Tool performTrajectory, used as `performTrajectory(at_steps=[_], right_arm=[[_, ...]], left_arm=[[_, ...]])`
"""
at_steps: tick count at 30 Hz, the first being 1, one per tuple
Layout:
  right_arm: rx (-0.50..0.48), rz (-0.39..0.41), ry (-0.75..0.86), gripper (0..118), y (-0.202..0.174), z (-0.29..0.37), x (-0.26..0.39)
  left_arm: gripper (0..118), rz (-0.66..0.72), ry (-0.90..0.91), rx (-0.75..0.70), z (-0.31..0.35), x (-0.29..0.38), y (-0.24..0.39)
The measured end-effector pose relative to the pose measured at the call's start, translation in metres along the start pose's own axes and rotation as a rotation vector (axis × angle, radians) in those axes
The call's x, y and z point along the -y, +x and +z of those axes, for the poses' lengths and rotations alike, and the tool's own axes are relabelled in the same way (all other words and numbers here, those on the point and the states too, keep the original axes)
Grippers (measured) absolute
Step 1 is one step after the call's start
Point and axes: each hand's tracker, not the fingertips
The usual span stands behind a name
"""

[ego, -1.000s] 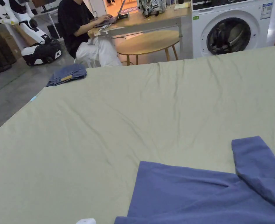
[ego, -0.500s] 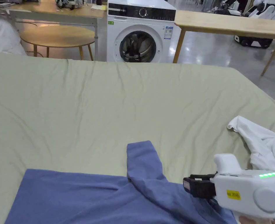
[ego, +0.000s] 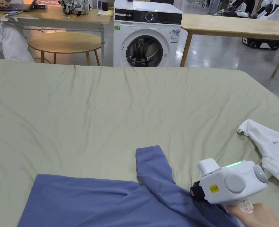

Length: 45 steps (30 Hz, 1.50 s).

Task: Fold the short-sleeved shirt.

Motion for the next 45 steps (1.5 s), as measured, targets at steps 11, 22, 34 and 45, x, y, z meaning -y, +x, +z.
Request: performTrajectory(at_steps=[11, 22, 34, 45], right_arm=[[-0.012, 0.01, 0.418, 4, -0.001, 0.163, -0.027], [0.039, -0.043, 0.789, 4, 0.008, 0.296, -0.106], [0.195, -0.131, 0.954, 4, 0.039, 0.337, -0.209], [0.268, -0.181, 1.055, 4, 0.053, 0.31, -0.32]], left_arm=[[0, -0.03, 0.331, 0.158, 0.083, -0.052, 0.035], [0, -0.202, 0.642, 0.279, 0.145, -0.218, 0.069], [0, -0.201, 0.759, 0.176, 0.146, -0.371, 0.073], [0, -0.191, 0.767, 0.083, 0.094, -0.494, 0.073]])
